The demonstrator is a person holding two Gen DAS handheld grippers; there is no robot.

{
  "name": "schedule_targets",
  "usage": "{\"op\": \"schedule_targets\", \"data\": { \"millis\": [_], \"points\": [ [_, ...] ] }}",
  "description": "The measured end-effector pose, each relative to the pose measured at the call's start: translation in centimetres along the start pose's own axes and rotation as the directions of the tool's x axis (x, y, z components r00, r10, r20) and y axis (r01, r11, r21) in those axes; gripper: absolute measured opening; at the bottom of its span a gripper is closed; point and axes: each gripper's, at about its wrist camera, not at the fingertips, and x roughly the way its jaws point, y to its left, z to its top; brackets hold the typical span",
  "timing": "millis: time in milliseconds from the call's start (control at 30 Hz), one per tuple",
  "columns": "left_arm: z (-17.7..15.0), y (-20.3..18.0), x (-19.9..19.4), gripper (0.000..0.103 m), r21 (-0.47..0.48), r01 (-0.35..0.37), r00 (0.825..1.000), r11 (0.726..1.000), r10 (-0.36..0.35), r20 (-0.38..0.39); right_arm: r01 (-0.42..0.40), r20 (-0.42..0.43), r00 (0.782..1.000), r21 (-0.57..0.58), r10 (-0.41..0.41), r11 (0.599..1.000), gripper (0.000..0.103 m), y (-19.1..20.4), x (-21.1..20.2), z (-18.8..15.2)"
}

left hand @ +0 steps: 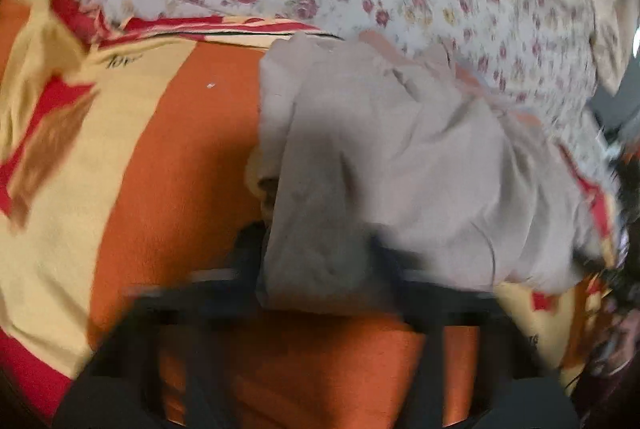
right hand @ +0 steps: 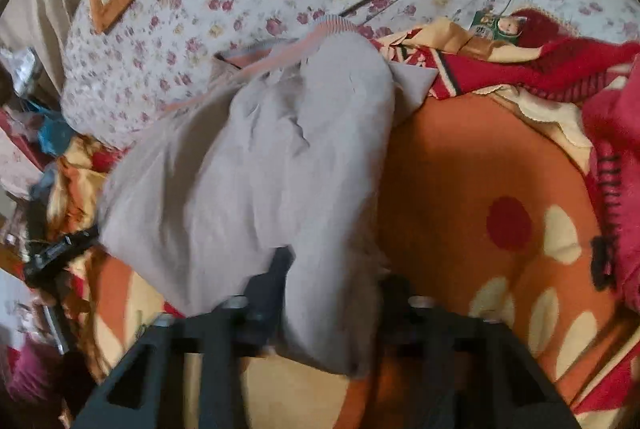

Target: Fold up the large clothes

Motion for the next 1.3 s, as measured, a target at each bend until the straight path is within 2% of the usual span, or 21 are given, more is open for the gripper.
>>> {"op": "schedule_targets", "data": {
  "millis": [33,67,233,300,367,433,500,533,567,633,667,733,767,800,867,967,1067,1200,1300],
  "points": [
    [0.3,0.0,-0.2,0.012,-0.007,-0.004,1.0,1.0,0.004,-0.002,0.005,0.013,1.0,-0.018,-0.005,1.0,0.014,0.3,-0.4,0.0],
    [0.6,0.0,-0.8,0.007,-0.014,0.001,1.0,1.0,-0.001,0.008,0.006,0.029,1.0,-0.033,-0.005,0.999,0.012,0.6,-1.1,0.2],
    [0.6,1.5,-4.5,0.004,0.003,-0.037,0.995,0.999,0.036,0.09,0.054,0.102,0.994,-0.1,-0.043,0.994,0.008,1.2,-5.2,1.2],
    [-0.1,3.0,-3.4,0.0,-0.036,-0.076,0.995,0.996,0.078,0.059,0.095,0.092,0.992,-0.118,-0.084,0.988,0.008,1.0,-4.8,1.1],
    [-1.1,4.5,-1.6,0.0,-0.072,-0.137,0.99,0.988,0.138,0.0,0.145,0.046,0.989,-0.123,-0.14,0.982,0.007,0.4,-2.6,0.7],
    [-1.4,5.5,-1.7,0.0,-0.115,-0.101,0.995,0.988,0.103,0.016,0.162,0.006,0.987,-0.117,-0.163,0.98,0.007,-0.1,-1.0,0.2],
    [-1.2,5.6,-2.9,0.0,-0.132,-0.06,0.997,0.989,0.066,0.041,0.143,0.009,0.99,-0.082,-0.143,0.986,0.008,-0.5,-1.5,0.2],
    [-0.9,5.4,-3.6,0.0,-0.127,-0.057,0.996,0.99,0.065,0.06,0.136,0.02,0.991,-0.067,-0.135,0.988,0.014,-0.7,-2.3,0.4],
    [-0.7,5.1,-4.4,0.0,-0.116,-0.062,0.994,0.991,0.072,0.078,0.139,0.027,0.99,-0.055,-0.137,0.989,0.028,-0.7,-3.0,0.5],
    [-0.4,4.0,-5.7,0.0,-0.086,-0.055,0.992,0.995,0.064,0.108,0.17,0.063,0.984,-0.025,-0.168,0.985,0.041,-0.8,-5.0,0.9],
    [-0.3,3.4,-6.3,0.001,-0.077,-0.049,0.991,0.996,0.058,0.117,0.178,0.097,0.98,-0.019,-0.175,0.984,0.042,-0.6,-6.3,1.1],
    [0.0,2.0,-7.0,0.007,-0.061,-0.04,0.989,0.997,0.048,0.143,0.174,0.146,0.975,-0.025,-0.169,0.984,0.043,0.3,-8.0,1.6],
    [0.2,1.0,-7.1,0.019,-0.047,-0.031,0.988,0.998,0.037,0.148,0.161,0.163,0.975,-0.033,-0.153,0.986,0.045,1.0,-8.5,1.9],
    [0.6,0.1,-7.0,0.042,-0.035,-0.021,0.989,0.999,0.026,0.147,0.14,0.172,0.977,-0.052,-0.129,0.989,0.045,2.0,-8.6,2.3],
    [0.7,-1.8,-6.4,0.064,-0.024,0.006,0.989,1.0,-0.003,0.15,0.104,0.161,0.983,-0.107,-0.085,0.989,0.045,4.5,-7.5,3.2],
    [1.3,-4.2,-4.7,0.064,-0.001,-0.001,0.989,1.0,0.001,0.149,0.099,0.153,0.986,-0.187,-0.07,0.977,0.045,8.1,-4.1,4.5],
    [2.0,-5.4,-2.2,0.064,-0.011,-0.015,0.991,1.0,0.016,0.132,0.093,0.131,0.989,-0.213,-0.065,0.973,0.045,10.5,0.3,6.0],
    [2.2,-5.3,1.1,0.064,-0.016,-0.086,0.993,0.996,0.087,0.083,0.09,0.125,0.99,-0.215,-0.064,0.973,0.045,12.1,4.8,7.8],
    [1.8,-5.2,2.2,0.064,0.018,-0.105,0.989,0.994,0.102,0.105,0.129,0.102,0.989,-0.202,-0.11,0.971,0.045,11.9,8.0,8.8]
  ]
}}
